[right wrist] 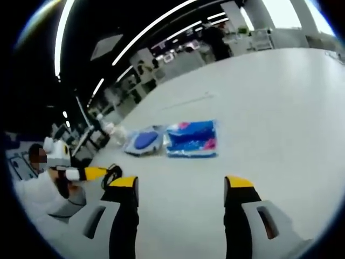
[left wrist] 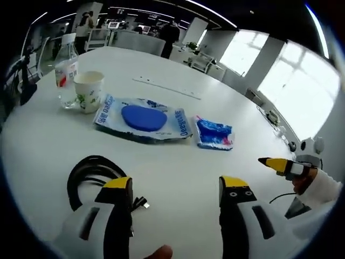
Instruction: Arrange the tabletop items into an orderly group along one side of the table until the central work area is clear of visible clutter.
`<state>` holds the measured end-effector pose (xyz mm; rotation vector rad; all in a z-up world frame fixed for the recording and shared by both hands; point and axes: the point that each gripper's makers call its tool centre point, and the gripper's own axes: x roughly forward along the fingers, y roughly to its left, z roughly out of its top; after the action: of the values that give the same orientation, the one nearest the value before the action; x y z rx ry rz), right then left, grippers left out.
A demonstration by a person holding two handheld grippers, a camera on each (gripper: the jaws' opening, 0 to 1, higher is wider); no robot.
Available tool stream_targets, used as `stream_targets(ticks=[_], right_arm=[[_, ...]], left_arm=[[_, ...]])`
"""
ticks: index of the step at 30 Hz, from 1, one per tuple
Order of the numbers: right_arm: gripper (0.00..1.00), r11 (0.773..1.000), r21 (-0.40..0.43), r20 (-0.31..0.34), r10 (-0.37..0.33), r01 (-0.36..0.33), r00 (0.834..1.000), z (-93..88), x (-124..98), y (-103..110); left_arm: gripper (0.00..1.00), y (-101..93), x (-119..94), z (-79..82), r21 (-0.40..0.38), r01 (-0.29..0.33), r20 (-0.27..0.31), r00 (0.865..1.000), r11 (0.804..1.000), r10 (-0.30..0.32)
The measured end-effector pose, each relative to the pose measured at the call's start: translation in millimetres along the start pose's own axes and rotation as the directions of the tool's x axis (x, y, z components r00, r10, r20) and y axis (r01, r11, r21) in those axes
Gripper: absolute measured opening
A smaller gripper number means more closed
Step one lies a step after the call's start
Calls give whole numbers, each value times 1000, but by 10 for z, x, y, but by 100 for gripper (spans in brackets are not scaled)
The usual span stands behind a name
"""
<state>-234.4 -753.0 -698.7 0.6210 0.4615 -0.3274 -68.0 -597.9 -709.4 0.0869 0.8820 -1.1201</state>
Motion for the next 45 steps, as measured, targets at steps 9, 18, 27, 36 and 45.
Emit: stream_targets(ticks=[9,18,27,36,45], right_arm=[[60,1000,30,16,2,-3,1000,-48,-95,31],[57,999,48,2,0,0,1000,-122,-107,46],[52,999,49,-19,9,-8,1000,-155,-63,118],[51,998,59,-11,20,-19,1000,-104,-49,179],[51,999,30,-31,44,-43,999,-137,-8,303]], left_arm=[[55,317,-38,-240,268,-71,-128,986,961,108],[36,435,18,-481,300,-48,-188,976,953,108],[14,610,75,-531,394,-73,-205,965,916,165],[10,602,44,-475,354,-42,-207,971,934,122],[8,201,-118,-31,232,44,-43,998,972,-35]])
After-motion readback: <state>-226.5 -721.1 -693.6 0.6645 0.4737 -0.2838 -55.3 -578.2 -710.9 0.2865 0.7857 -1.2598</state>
